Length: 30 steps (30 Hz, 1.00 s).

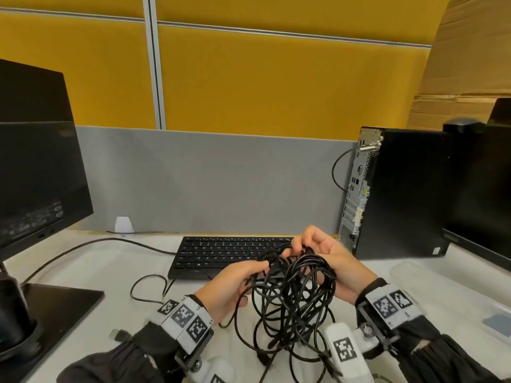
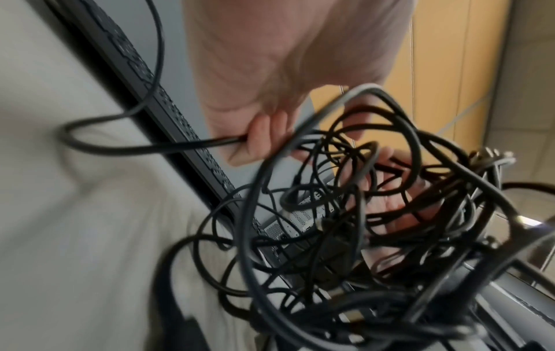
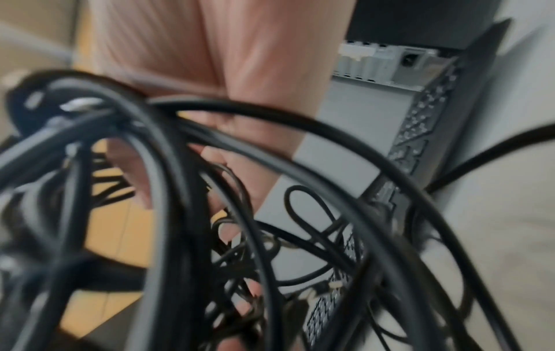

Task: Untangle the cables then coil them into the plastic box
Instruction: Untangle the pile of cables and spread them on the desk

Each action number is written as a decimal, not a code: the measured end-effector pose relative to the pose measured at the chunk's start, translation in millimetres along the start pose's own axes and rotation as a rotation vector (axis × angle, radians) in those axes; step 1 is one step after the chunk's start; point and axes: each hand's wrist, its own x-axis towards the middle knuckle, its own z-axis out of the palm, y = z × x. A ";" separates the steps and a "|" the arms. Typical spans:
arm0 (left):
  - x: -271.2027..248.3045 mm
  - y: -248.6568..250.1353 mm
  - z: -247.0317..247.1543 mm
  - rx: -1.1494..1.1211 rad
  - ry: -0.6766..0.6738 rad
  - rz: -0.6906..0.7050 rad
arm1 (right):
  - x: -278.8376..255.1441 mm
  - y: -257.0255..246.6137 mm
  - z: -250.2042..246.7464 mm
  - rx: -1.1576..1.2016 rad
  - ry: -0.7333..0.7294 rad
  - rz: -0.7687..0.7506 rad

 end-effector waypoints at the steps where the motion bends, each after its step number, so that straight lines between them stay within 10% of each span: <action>1: 2.0 -0.1 -0.4 -0.014 0.018 0.016 | 1.1 -1.4 2.2 -0.030 0.005 -0.005; 17: 2.7 11.2 -2.9 -0.041 0.261 0.178 | 3.8 -19.1 15.8 -0.517 0.145 0.075; 25: 3.1 0.7 3.2 0.042 0.409 0.260 | 27.7 -22.8 39.2 -1.676 0.058 0.021; 30: -0.5 0.5 -4.8 0.136 0.425 0.319 | 37.4 -22.7 45.2 -1.674 0.063 0.120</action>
